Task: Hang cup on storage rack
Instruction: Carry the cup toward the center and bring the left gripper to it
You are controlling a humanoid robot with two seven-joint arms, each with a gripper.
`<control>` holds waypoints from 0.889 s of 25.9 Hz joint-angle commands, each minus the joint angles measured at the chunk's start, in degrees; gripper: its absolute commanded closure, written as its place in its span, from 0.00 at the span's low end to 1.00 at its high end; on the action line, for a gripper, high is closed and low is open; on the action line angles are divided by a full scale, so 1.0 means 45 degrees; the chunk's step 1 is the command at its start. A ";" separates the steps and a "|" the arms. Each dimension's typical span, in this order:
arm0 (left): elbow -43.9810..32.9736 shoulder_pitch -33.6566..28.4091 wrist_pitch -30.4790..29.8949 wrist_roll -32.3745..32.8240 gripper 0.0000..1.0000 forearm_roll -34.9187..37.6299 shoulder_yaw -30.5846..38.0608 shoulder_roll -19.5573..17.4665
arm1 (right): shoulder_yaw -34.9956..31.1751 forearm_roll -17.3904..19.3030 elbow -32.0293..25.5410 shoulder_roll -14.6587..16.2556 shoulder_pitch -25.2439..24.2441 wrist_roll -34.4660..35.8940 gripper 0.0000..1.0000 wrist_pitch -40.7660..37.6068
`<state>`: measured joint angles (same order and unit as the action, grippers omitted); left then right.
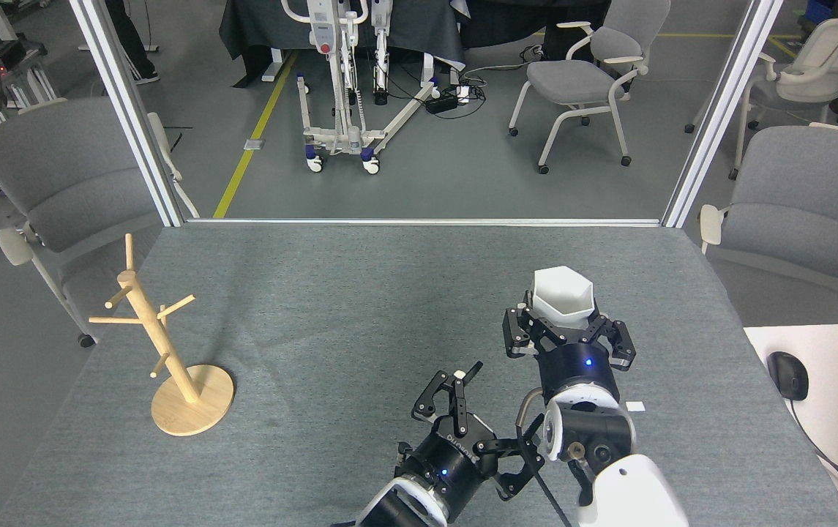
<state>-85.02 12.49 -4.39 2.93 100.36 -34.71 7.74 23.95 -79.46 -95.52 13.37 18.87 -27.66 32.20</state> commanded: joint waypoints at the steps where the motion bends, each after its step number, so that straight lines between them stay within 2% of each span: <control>1: 0.0690 0.0917 0.0117 0.0071 0.00 -0.0135 -0.0509 0.0057 | 0.0636 -0.0019 -0.0024 -0.0042 0.0025 -0.0103 1.00 0.0421; 6: 0.2096 0.2323 0.0059 0.0071 0.00 -0.0838 -0.0568 0.0077 | 0.0811 -0.0058 -0.0043 -0.0120 0.0045 -0.0103 1.00 0.0421; 9: 0.2682 0.2831 -0.0098 0.0091 0.00 -0.1404 -0.0587 0.0077 | 0.0948 -0.0136 -0.0043 -0.0510 0.0045 -0.0123 1.00 0.0421; 15: 0.3346 0.3436 -0.0762 0.0618 0.00 -0.1892 -0.0587 0.0096 | 0.0968 -0.0175 -0.0317 -0.0647 0.0064 -0.0630 1.00 0.0402; 23: 0.3795 0.4100 -0.0801 0.1184 0.00 -0.2908 -0.0587 0.0096 | 0.1182 -0.0175 -0.0336 -0.0667 0.0025 -0.0747 1.00 0.0422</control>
<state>-68.89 29.95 -7.94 7.54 88.61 -37.35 8.17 28.55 -80.25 -96.95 10.41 19.08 -30.48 34.02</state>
